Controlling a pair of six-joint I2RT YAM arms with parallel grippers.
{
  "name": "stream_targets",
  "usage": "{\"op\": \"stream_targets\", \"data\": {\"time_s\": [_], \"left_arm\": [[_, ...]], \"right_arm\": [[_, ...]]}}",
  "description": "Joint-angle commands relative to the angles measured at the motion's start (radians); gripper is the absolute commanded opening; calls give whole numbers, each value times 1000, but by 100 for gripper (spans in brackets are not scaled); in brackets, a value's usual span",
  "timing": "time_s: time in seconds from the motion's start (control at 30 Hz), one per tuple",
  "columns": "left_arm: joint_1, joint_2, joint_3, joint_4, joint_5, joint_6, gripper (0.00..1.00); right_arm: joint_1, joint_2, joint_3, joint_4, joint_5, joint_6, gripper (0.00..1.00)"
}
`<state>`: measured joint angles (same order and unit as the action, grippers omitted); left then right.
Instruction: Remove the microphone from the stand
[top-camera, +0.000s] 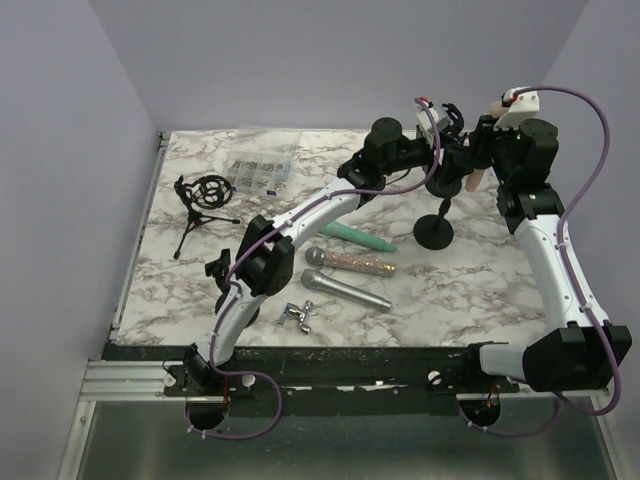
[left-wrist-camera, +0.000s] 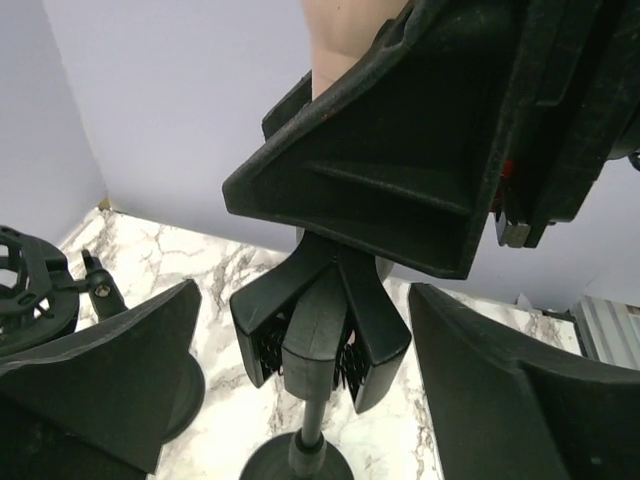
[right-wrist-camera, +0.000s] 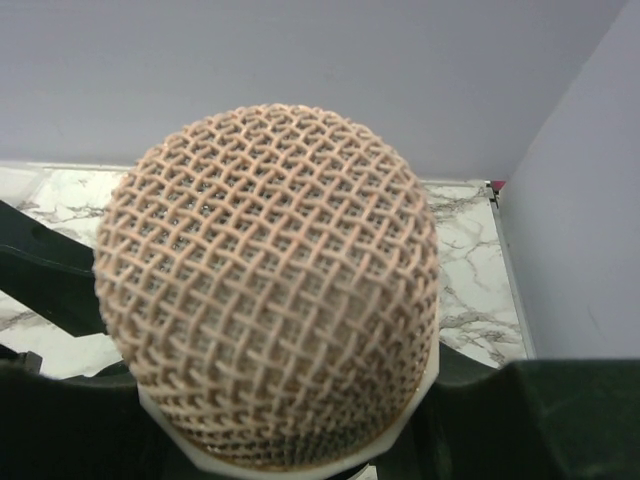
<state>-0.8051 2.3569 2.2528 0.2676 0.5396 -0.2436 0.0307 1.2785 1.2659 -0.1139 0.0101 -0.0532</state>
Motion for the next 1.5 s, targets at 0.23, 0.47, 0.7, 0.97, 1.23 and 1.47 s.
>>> {"op": "stream_targets", "data": {"time_s": [0.23, 0.47, 0.7, 0.97, 1.23, 1.47], "left_arm": [[-8, 38, 55, 56, 95, -3, 0], [-15, 31, 29, 53, 75, -49, 0], [-35, 50, 60, 6, 15, -53, 0], [-39, 68, 79, 0, -16, -75, 0], [-39, 49, 76, 8, -31, -122, 22], [-39, -38, -23, 35, -53, -131, 70]], "right_arm": [[-2, -27, 10, -7, -18, -3, 4], [-3, -17, 112, -26, 23, -22, 1], [-2, 44, 344, -65, 25, -46, 1], [-3, 29, 514, -83, -27, -10, 1], [-3, -68, 411, -86, -56, -5, 1], [-2, -90, 389, -110, -134, 29, 1]]}}
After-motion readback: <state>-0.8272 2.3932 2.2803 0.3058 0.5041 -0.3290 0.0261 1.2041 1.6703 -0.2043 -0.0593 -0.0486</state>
